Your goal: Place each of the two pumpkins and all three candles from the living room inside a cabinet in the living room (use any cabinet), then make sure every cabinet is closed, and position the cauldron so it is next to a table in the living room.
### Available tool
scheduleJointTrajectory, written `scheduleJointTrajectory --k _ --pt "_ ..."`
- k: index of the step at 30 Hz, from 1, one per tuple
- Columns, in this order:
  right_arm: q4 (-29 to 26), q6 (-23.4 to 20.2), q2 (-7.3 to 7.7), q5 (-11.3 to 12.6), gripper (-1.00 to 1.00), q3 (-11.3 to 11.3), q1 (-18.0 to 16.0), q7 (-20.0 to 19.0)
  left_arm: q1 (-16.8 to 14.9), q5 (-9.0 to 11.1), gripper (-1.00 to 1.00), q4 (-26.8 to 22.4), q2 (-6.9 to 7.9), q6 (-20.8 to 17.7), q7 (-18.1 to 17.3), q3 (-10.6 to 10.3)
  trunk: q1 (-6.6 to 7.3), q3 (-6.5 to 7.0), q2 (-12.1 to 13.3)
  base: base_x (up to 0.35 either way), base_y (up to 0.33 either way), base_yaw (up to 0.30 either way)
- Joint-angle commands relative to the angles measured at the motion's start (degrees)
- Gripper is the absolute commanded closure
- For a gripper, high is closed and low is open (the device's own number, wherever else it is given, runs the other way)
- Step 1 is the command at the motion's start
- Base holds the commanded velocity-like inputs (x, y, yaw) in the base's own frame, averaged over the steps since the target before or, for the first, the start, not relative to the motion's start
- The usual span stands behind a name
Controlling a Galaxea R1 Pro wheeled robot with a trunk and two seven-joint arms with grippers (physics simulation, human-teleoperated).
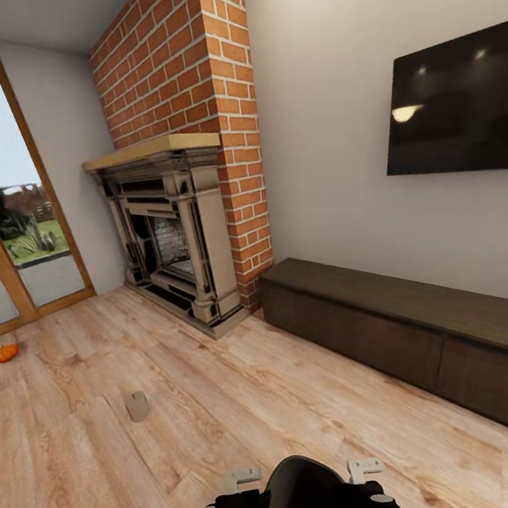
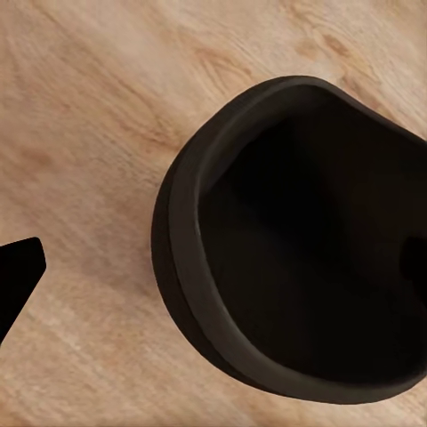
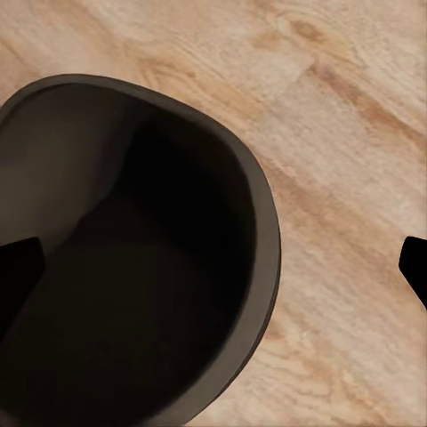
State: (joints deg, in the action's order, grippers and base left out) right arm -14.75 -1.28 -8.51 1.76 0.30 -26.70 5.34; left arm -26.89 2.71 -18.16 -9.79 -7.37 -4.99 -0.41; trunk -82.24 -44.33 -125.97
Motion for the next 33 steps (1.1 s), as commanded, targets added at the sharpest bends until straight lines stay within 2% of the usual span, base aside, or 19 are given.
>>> scheduleJointTrajectory --k 1,7,33 --pt "0.0 -0.2 -0.02 0.2 -1.0 0.0 0.0 0.2 0.0 0.3 -1.0 -0.1 0.02 -0.4 -0.1 0.0 0.01 -0.06 0.0 0.003 0.0 0.0" --pt "0.0 -0.2 0.05 0.4 -1.0 0.0 0.0 0.4 0.0 0.3 -1.0 -0.1 0.03 -0.3 -0.1 0.0 0.01 -0.06 0.0 0.001 0.0 0.0" --pt "0.0 -0.2 0.25 0.6 -1.0 -0.5 0.0 0.9 0.0 0.3 -1.0 0.4 0.0 -0.1 -0.1 0.0 -5.7 -4.73 -10.5 0.0 0.0 0.0"
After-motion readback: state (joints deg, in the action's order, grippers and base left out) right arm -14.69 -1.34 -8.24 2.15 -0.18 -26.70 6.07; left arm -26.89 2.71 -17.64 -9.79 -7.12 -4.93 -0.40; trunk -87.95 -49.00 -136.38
